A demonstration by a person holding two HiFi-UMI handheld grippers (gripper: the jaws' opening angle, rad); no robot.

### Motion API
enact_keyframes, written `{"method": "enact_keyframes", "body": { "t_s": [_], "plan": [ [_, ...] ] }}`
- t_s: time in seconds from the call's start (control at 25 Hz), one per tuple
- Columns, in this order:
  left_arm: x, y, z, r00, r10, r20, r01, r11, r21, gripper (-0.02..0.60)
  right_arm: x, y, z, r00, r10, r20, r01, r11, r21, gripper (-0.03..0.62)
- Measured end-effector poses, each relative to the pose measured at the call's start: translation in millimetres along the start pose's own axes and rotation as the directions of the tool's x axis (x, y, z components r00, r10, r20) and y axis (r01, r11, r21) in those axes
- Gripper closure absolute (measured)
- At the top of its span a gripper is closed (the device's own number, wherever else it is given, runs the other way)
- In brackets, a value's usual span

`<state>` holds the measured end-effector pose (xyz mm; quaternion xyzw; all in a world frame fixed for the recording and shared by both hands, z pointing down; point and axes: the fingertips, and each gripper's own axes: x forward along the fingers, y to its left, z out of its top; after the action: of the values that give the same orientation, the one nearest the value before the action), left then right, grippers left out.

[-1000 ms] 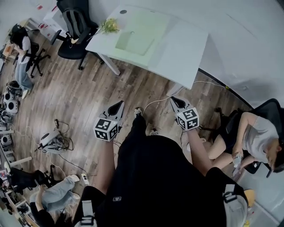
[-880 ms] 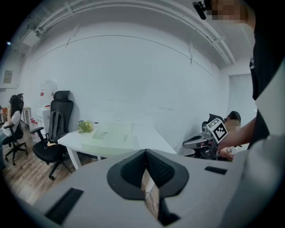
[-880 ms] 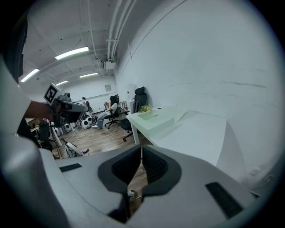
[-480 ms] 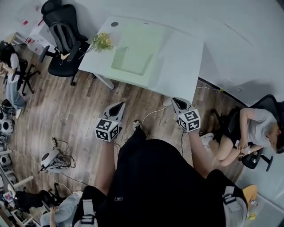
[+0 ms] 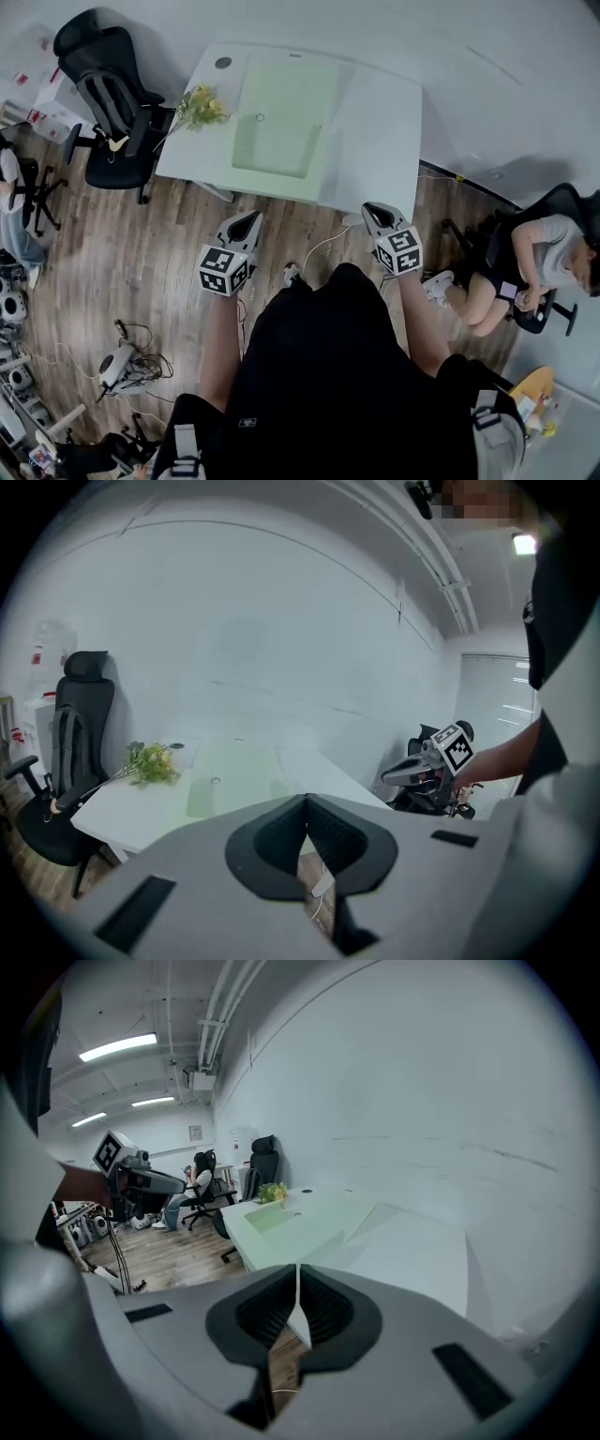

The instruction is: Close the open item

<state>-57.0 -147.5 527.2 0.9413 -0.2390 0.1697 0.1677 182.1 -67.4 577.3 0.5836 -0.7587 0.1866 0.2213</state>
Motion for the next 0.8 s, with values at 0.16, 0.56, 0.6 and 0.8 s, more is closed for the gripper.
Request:
{"method": "enact_keyframes", "body": {
  "t_s": [0.16, 0.56, 0.6, 0.8],
  "plan": [
    [-6.2, 15.1, -6.3, 1.000, 0.030, -0.008, -0.030, 0.999, -0.029, 0.575, 17.8, -19.3, 4.4, 0.999, -0.005, -0.036, 0.003, 0.999, -0.037, 0.585],
    [-36.9, 62.8, -26.6, 0.975, 0.221, -0.037, -0.224, 0.964, -0.143, 0.575, 82.8, -85.8, 60.6, 0.999, 0.028, -0.028, -0.032, 0.990, -0.139, 0.585],
    [-34.5, 64.9, -24.0, 0.972, 0.233, -0.039, -0.237, 0.960, -0.148, 0.575, 92.6, -97.5, 69.7, 0.999, 0.029, -0.024, -0.032, 0.988, -0.150, 0.585],
    [-13.7, 70.4, -10.3, 0.959, 0.270, -0.081, -0.278, 0.953, -0.117, 0.575, 142.5, -147.9, 111.9, 0.999, 0.050, -0.010, -0.051, 0.983, -0.179, 0.585]
  ]
}}
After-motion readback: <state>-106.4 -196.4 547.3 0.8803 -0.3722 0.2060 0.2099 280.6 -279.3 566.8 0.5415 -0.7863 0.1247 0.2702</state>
